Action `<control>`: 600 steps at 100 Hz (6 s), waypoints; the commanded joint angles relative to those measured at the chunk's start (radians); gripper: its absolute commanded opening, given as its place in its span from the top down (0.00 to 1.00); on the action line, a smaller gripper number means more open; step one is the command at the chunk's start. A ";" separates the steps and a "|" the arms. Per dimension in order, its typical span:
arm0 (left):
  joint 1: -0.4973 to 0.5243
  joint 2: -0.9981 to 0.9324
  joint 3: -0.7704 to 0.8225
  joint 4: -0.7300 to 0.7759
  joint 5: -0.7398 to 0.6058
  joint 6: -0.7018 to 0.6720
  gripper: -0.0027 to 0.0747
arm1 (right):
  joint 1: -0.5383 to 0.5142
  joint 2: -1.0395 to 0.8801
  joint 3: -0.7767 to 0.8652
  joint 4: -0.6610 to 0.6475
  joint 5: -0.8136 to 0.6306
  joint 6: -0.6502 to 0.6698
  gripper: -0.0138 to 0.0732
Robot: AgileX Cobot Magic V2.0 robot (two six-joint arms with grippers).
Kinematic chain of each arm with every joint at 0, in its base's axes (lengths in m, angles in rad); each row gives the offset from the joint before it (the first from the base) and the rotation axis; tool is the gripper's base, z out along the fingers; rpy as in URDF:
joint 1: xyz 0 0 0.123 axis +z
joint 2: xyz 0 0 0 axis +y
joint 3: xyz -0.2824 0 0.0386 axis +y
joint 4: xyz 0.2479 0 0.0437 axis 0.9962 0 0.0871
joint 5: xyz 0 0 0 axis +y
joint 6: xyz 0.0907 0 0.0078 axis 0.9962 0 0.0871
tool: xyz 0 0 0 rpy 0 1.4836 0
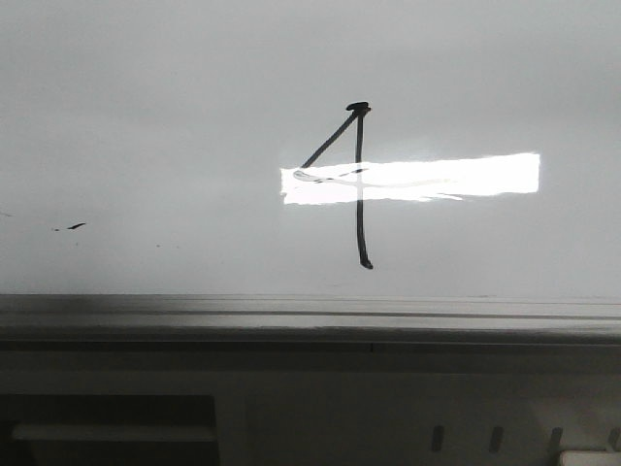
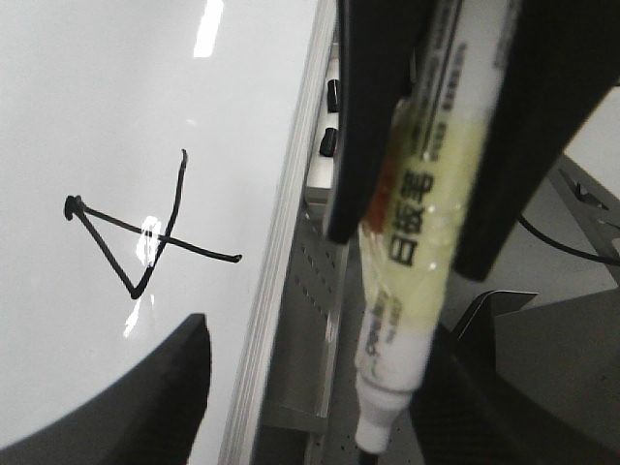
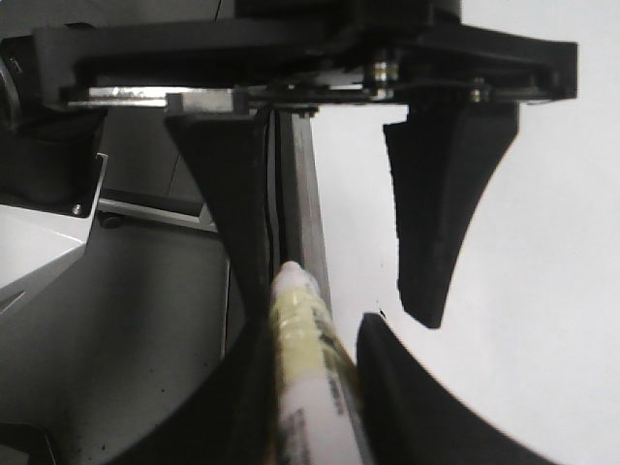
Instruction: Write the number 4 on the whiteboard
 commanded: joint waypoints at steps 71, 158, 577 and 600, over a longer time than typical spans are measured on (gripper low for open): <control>0.001 -0.009 -0.035 -0.052 -0.075 0.001 0.99 | 0.060 0.006 -0.038 -0.004 -0.091 -0.010 0.89; 0.001 -0.009 0.091 -0.037 -0.162 -0.013 0.99 | -0.119 -0.096 -0.038 0.013 -0.026 0.104 0.37; 0.001 -0.499 0.505 -0.905 -0.809 0.484 0.99 | -0.138 -0.777 0.386 -0.485 0.048 0.831 0.90; 0.001 -0.660 0.642 -0.896 -0.735 0.484 0.99 | -0.138 -0.979 0.459 -0.555 0.131 0.865 0.90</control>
